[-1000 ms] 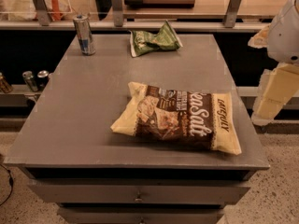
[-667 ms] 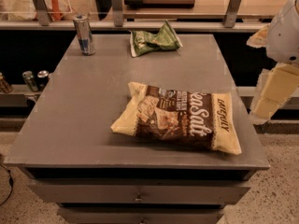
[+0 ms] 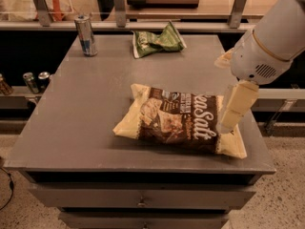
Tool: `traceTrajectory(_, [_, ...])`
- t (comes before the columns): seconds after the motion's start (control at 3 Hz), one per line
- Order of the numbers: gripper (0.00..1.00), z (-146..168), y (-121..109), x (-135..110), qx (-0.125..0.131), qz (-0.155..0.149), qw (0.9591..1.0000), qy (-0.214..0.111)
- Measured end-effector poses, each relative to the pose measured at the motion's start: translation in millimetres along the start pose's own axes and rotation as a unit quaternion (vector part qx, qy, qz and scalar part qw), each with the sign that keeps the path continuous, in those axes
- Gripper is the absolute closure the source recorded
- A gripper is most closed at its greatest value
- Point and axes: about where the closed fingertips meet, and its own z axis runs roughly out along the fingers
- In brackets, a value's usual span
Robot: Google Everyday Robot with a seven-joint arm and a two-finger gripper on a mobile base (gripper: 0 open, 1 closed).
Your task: Move brown chip bag near green jalapeno chip bag
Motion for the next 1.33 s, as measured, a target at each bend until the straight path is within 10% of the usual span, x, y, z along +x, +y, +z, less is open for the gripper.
traceTrajectory(0.67, [0.00,74.2,2.6,-5.9,-0.076,0.005,0.9970,-0.015])
traceTrajectory(1.33, [0.41,98.0,-2.1,0.7,-0.098,0.021,0.9949,-0.009])
